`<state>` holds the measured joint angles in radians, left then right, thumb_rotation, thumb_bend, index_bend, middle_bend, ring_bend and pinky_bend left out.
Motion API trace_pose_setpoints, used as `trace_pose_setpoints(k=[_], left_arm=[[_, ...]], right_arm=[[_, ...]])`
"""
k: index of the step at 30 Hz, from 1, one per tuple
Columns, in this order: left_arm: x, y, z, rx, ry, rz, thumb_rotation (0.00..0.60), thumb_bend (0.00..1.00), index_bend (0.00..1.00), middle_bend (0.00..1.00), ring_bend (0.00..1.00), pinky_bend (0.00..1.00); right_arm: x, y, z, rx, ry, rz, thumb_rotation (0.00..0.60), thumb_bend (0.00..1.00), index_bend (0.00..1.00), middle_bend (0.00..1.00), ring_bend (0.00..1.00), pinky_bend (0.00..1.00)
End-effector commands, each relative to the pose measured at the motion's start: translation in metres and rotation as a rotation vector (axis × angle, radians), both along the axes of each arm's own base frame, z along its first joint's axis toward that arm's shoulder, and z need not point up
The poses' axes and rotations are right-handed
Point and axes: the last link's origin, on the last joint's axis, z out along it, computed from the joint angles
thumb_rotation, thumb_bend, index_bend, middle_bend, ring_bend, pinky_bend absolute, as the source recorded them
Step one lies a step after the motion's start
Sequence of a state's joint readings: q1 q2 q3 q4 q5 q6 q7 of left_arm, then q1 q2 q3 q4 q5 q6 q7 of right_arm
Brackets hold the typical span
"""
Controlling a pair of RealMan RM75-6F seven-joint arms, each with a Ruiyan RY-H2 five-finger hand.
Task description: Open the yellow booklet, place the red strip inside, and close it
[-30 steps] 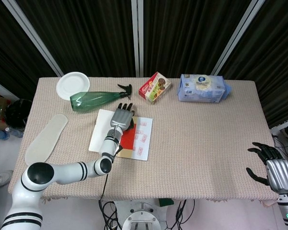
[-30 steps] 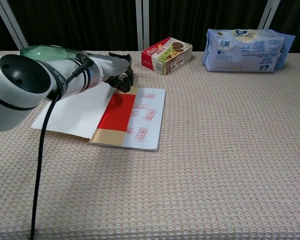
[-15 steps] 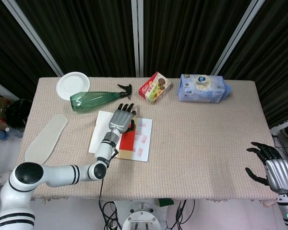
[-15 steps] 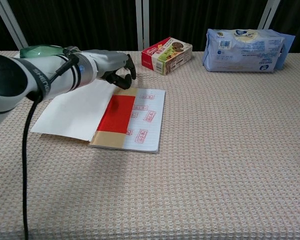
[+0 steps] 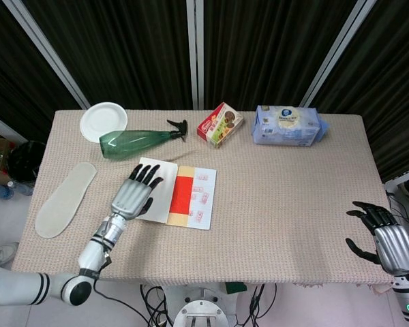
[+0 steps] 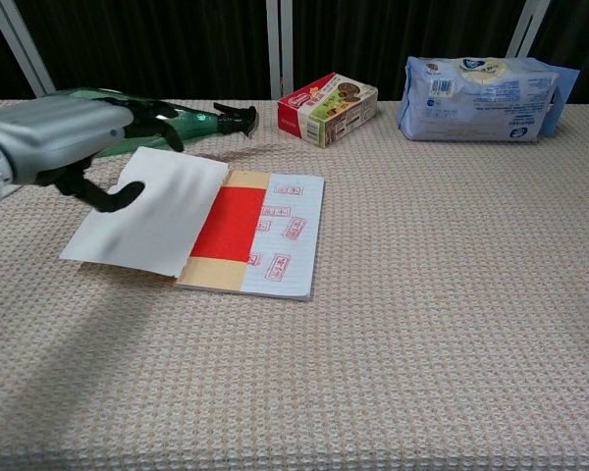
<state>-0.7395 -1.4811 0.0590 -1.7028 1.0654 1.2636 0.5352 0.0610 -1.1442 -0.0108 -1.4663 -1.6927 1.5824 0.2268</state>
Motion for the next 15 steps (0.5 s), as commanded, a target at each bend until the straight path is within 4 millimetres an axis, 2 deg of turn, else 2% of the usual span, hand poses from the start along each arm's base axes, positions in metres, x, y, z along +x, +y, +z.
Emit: trace_pose_setpoints(k=[1, 6, 11, 15], left_arm=[[-0.026, -0.028, 0.013, 0.007, 0.004, 0.031, 0.600, 0.31, 0.12, 0.00, 0.00, 0.04], [-0.050, -0.047, 0.007, -0.011, 0.006, 0.074, 0.600, 0.28, 0.04, 0.00, 0.00, 0.04], [-0.057, -0.053, -0.002, -0.014, -0.035, 0.084, 0.600, 0.27, 0.00, 0.00, 0.00, 0.04], [-0.059, -0.050, -0.013, -0.013, -0.007, 0.065, 0.600, 0.26, 0.00, 0.00, 0.00, 0.04]], right_arm=[[0.001, 0.000, -0.001, 0.002, 0.000, 0.006, 0.600, 0.21, 0.32, 0.17, 0.18, 0.22], [0.004, 0.001, -0.003, 0.008, 0.000, 0.020, 0.600, 0.21, 0.32, 0.17, 0.18, 0.22], [0.007, 0.002, -0.004, 0.008, 0.003, 0.029, 0.600, 0.21, 0.32, 0.17, 0.18, 0.22], [0.010, 0.003, -0.003, 0.004, 0.004, 0.036, 0.600, 0.21, 0.32, 0.17, 0.18, 0.22]])
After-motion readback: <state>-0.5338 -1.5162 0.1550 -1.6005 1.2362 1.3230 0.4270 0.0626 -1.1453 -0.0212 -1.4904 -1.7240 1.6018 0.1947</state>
